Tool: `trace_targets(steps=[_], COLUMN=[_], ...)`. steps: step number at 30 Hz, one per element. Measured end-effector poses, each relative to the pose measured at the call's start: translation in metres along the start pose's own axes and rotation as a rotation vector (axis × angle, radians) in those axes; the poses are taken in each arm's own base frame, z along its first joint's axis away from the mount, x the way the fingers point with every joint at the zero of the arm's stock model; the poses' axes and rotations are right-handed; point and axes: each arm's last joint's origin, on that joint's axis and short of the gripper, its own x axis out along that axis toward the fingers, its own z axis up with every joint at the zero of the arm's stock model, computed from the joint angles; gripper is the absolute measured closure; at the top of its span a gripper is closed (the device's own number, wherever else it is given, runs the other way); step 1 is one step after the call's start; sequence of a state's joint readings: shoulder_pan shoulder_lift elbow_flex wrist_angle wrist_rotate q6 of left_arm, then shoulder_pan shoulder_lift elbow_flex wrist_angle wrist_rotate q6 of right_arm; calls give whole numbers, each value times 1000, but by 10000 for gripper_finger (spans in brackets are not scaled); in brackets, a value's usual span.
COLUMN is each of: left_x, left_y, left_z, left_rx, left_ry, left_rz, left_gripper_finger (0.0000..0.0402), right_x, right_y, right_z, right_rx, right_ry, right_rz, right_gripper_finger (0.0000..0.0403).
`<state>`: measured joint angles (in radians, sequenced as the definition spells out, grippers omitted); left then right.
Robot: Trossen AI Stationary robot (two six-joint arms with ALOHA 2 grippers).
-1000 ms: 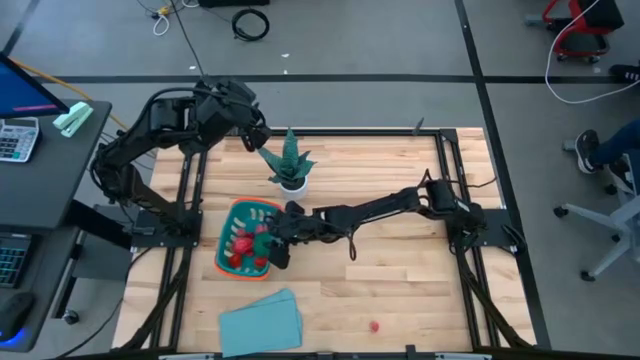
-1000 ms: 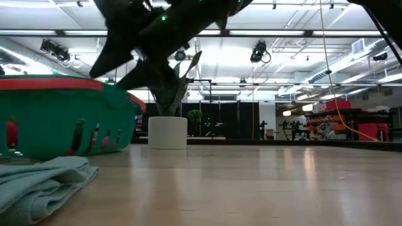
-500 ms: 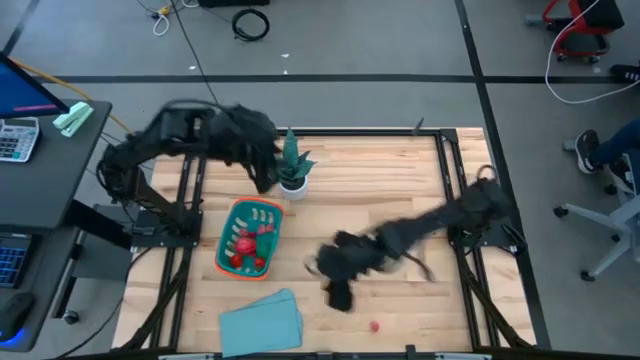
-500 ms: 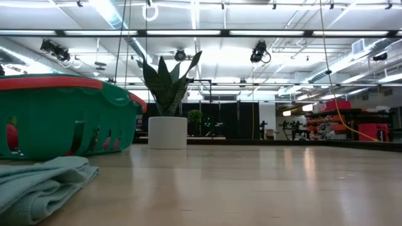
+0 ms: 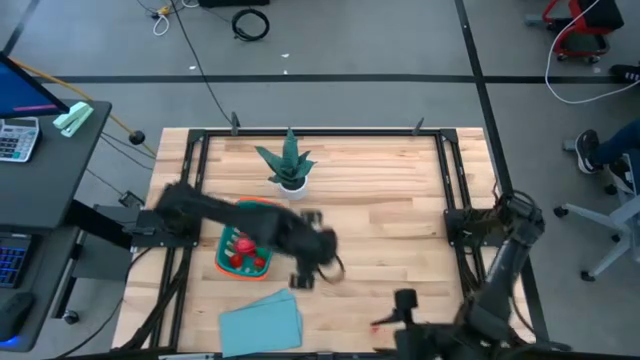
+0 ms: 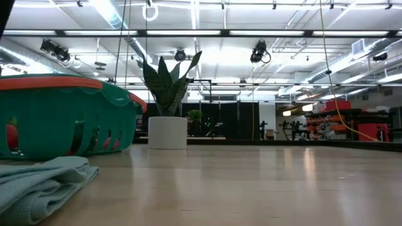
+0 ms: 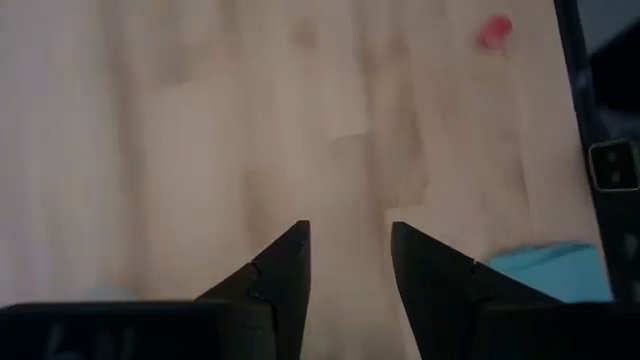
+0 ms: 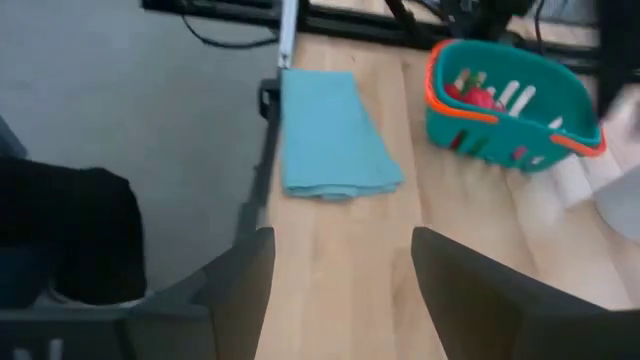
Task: Pick and placing Produce into tupperware
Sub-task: Put the pink peach into the blue basket
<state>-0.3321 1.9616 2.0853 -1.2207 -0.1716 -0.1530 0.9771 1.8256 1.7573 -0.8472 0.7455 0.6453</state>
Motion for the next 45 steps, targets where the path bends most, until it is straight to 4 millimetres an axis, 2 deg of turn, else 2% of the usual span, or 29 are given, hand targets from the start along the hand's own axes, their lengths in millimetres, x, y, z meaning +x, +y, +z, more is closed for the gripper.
trace_targets(steps=[6, 10, 13, 16, 22, 27, 33, 38, 45], left_x=[92, 139, 165, 186, 208, 219, 253, 264, 265], left_y=[-71, -109, -125, -132, -138, -138, -141, -136, -127], left_z=[8, 11, 11, 12, 18, 16, 6, 9, 14], left_rx=[181, 216, 220, 212, 183, 171, 161, 135, 67], left_ry=[0, -114, -174, -217, -341, -338, -337, -378, -409], left_rz=[-113, -164, -182, -188, -206, -195, -181, -179, -177], left_gripper_finger=[240, 233, 227, 220, 204, 189, 168, 156, 161], right_x=[-21, -24, -22, -17, -4, 5, 8, 8, 9], right_y=[16, 18, 16, 12, 0, -8, -12, -12, -13], right_z=[-11, -12, -11, -8, 0, 6, 8, 7, 6], right_rx=[73, 142, 214, 284, 291, 290, 297, 292, 281], right_ry=[-56, -57, -62, -62, -62, -57, -39, -36, -27], right_rz=[12, 21, 10, -4, -46, -69, -67, -66, -73], right_gripper_finger=[158, 160, 163, 165, 167, 167, 166, 165, 165])
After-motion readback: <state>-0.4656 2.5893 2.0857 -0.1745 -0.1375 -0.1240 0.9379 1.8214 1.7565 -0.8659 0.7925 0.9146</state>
